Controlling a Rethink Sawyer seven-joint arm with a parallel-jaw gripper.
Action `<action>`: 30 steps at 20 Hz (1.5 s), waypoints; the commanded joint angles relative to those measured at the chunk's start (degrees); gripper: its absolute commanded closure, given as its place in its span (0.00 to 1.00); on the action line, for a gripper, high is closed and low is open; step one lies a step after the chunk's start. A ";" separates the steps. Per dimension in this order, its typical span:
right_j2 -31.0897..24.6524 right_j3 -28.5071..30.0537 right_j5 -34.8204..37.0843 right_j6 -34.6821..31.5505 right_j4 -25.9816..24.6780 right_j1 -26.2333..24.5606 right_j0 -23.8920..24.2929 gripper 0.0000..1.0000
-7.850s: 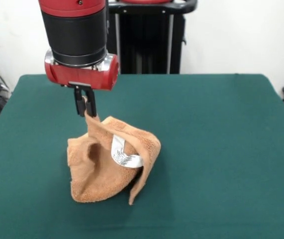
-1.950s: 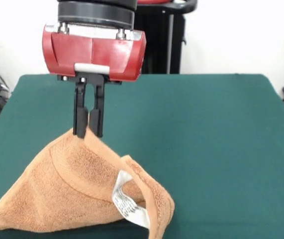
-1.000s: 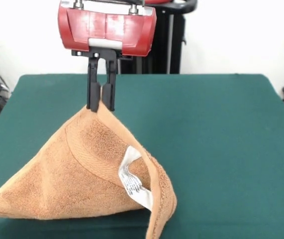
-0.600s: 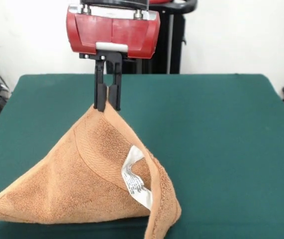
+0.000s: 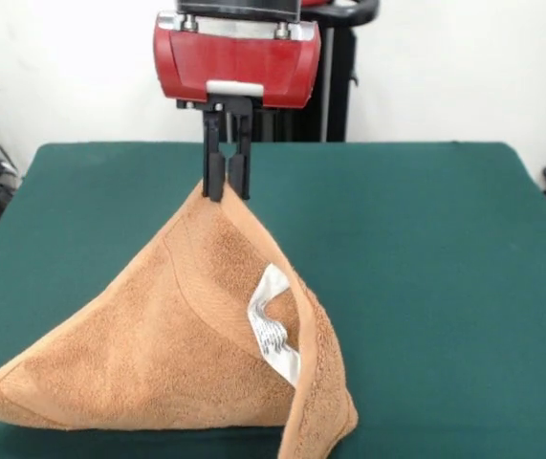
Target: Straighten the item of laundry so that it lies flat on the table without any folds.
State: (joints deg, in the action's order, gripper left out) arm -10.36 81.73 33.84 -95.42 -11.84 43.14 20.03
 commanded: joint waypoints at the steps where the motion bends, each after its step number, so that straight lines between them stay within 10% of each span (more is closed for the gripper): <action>1: -0.74 14.01 1.93 -6.34 2.03 4.84 -0.90 1.00; 12: 0.33 23.96 2.58 -6.63 3.56 14.18 -1.50 1.00; 30: 0.92 34.21 -13.56 -11.16 1.13 12.58 -2.10 1.00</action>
State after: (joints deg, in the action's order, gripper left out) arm -10.20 105.75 25.99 -95.42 -10.24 57.32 20.09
